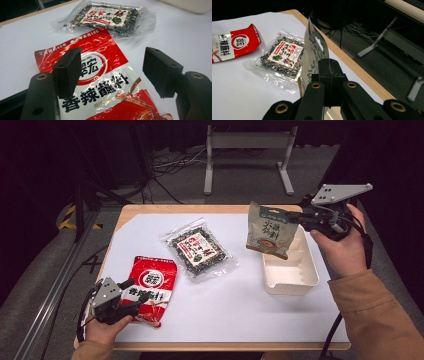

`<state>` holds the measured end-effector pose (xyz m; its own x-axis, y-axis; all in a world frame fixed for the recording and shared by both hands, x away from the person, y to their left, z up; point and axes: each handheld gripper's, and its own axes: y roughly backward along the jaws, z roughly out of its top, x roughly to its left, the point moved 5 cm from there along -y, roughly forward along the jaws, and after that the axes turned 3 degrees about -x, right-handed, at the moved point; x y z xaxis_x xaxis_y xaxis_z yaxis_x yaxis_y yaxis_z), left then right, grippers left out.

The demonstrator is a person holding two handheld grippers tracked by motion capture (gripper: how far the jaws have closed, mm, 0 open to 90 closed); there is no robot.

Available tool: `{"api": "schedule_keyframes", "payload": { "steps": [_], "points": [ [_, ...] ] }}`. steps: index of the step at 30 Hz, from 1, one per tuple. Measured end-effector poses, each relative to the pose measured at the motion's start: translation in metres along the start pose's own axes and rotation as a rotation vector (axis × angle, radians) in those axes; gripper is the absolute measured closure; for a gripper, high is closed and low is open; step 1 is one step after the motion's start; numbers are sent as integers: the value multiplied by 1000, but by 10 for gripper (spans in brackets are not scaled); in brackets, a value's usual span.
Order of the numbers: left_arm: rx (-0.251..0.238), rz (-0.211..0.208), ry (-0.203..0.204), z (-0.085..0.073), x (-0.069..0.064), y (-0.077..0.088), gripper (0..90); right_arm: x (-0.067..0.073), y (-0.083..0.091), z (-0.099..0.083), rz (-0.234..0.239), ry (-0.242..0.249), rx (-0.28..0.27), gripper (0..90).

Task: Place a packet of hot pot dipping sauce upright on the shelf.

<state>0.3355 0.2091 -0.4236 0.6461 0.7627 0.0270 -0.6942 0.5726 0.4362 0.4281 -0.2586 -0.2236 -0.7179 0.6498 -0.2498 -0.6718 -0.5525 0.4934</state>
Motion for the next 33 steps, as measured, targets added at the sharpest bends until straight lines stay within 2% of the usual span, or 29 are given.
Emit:
{"api": "schedule_keyframes", "payload": {
  "steps": [9, 15, 22, 33],
  "points": [
    [2, 13, 10, -2, 2, 3, 324, -24, -3, -5, -14, 0, -7, 900],
    [5, 10, 14, -2, 2, 3, 324, -38, -5, -10, -40, 22, 0, 900],
    [5, 10, 16, -3, 2, 2, 325, -55, -9, -12, -39, 32, -1, 900],
    [6, 10, 15, -3, 3, 1, 325, -77, -21, -21, -39, 87, 2, 900]
  ]
}}
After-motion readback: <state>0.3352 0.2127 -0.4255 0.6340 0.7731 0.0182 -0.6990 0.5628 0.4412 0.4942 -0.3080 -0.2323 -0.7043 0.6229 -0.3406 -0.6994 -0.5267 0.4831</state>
